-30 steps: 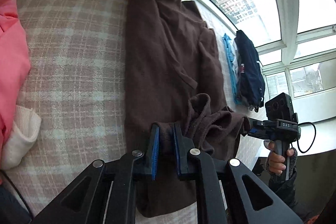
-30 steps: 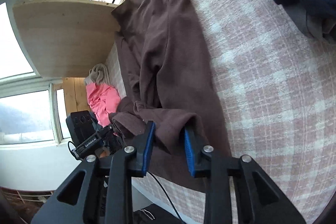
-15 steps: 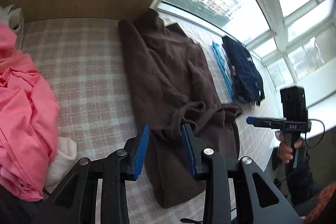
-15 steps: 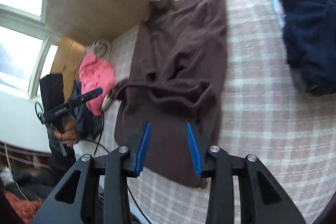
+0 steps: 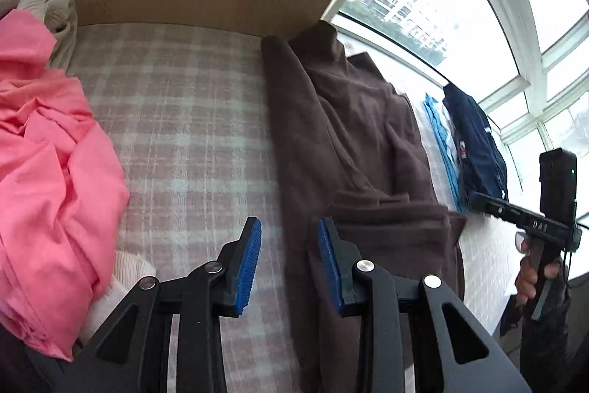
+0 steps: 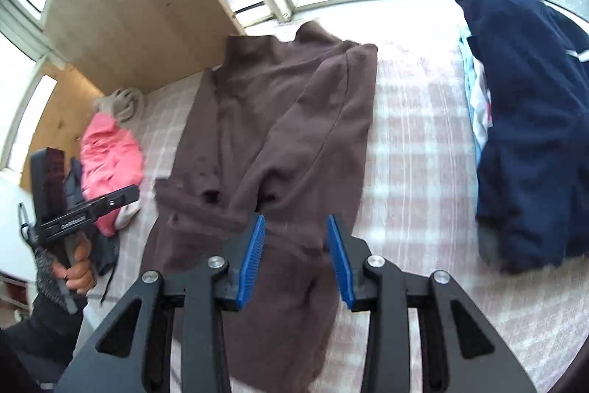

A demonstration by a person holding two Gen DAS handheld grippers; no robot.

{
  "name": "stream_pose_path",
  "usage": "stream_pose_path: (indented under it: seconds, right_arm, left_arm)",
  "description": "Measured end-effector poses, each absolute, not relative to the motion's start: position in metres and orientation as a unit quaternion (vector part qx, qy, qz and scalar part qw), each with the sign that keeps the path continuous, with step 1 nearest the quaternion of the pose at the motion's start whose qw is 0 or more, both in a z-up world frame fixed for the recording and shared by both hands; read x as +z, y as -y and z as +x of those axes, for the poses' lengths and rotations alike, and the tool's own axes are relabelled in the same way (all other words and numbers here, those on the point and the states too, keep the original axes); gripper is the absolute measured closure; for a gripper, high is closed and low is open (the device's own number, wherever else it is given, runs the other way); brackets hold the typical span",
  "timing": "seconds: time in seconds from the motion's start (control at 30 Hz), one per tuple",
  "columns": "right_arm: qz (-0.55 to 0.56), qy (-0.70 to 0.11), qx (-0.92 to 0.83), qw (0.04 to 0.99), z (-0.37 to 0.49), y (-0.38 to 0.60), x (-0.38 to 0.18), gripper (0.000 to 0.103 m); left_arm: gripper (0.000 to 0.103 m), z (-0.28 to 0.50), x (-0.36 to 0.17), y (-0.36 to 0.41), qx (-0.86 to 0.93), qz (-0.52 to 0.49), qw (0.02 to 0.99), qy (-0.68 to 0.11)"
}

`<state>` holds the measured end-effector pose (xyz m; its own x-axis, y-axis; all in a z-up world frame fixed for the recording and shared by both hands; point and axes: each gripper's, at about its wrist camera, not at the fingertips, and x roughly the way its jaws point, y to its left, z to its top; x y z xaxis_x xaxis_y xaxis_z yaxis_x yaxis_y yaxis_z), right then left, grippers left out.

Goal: Fold clothes
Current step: 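Lift the hem with both grippers and fold it up over the pullover body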

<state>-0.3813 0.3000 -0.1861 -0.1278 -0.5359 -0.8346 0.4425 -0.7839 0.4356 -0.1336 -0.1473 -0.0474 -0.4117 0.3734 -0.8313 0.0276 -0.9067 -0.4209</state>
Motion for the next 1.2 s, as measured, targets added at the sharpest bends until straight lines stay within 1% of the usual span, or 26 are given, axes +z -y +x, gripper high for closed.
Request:
stream_pose_path:
  seconds: [0.03, 0.1, 0.2, 0.27, 0.4, 0.43, 0.57, 0.67, 0.73, 0.8, 0.87, 0.9, 0.93, 1.0, 1.03, 1.07, 1.1, 1.2]
  right_arm:
    - [0.583, 0.032, -0.748, 0.317, -0.374, -0.306, -0.189, 0.060]
    - [0.605, 0.034, -0.732, 0.313, -0.355, -0.317, -0.200, 0.060]
    - [0.636, 0.075, -0.700, 0.315, -0.337, -0.328, -0.222, 0.060]
    - [0.642, 0.070, -0.699, 0.307, -0.332, -0.328, -0.232, 0.060]
    - [0.646, 0.075, -0.685, 0.328, -0.330, -0.322, -0.243, 0.060]
    - [0.645, 0.070, -0.686, 0.330, -0.329, -0.320, -0.243, 0.060]
    - [0.620, 0.027, -0.709, 0.335, -0.327, -0.314, -0.230, 0.060]
    - [0.620, 0.019, -0.709, 0.336, -0.330, -0.311, -0.225, 0.060]
    - [0.619, 0.013, -0.709, 0.338, -0.327, -0.308, -0.223, 0.060]
    - [0.615, -0.003, -0.713, 0.337, -0.325, -0.303, -0.221, 0.060]
    - [0.609, -0.021, -0.716, 0.341, -0.322, -0.296, -0.218, 0.060]
    - [0.606, -0.027, -0.717, 0.343, -0.321, -0.293, -0.217, 0.060]
    - [0.604, -0.031, -0.718, 0.345, -0.320, -0.290, -0.217, 0.063]
    - [0.595, -0.042, -0.724, 0.346, -0.318, -0.287, -0.214, 0.076]
    - [0.590, -0.047, -0.727, 0.348, -0.317, -0.285, -0.212, 0.080]
    - [0.585, -0.052, -0.730, 0.350, -0.316, -0.284, -0.210, 0.086]
    - [0.580, -0.057, -0.733, 0.351, -0.314, -0.283, -0.208, 0.089]
    - [0.569, -0.061, -0.739, 0.355, -0.313, -0.280, -0.202, 0.091]
  left_arm:
    - [0.070, -0.125, -0.048, 0.146, 0.817, -0.538, 0.110, 0.178]
    - [0.069, -0.111, -0.054, 0.140, 0.800, -0.557, 0.131, 0.181]
    - [0.068, -0.100, -0.067, 0.128, 0.781, -0.581, 0.151, 0.176]
    - [0.068, -0.099, -0.072, 0.122, 0.778, -0.586, 0.148, 0.171]
    - [0.068, -0.101, -0.080, 0.116, 0.776, -0.592, 0.141, 0.167]
    - [0.069, -0.101, -0.081, 0.115, 0.775, -0.591, 0.141, 0.171]
    - [0.070, -0.097, -0.077, 0.111, 0.783, -0.577, 0.145, 0.181]
    - [0.070, -0.093, -0.074, 0.107, 0.783, -0.575, 0.155, 0.179]
    - [0.070, -0.092, -0.072, 0.100, 0.785, -0.574, 0.166, 0.165]
    - [0.070, -0.090, -0.072, 0.092, 0.784, -0.581, 0.171, 0.135]
    - [0.074, -0.090, -0.071, 0.085, 0.786, -0.583, 0.172, 0.111]
    - [0.078, -0.091, -0.071, 0.082, 0.787, -0.584, 0.172, 0.101]
    - [0.087, -0.091, -0.069, 0.079, 0.789, -0.582, 0.172, 0.095]
    - [0.094, -0.089, -0.066, 0.077, 0.795, -0.576, 0.172, 0.088]
    - [0.096, -0.087, -0.064, 0.076, 0.798, -0.571, 0.171, 0.084]
    - [0.096, -0.085, -0.062, 0.075, 0.803, -0.565, 0.170, 0.080]
    - [0.097, -0.082, -0.059, 0.075, 0.808, -0.560, 0.168, 0.079]
    - [0.097, -0.074, -0.053, 0.080, 0.815, -0.549, 0.159, 0.091]
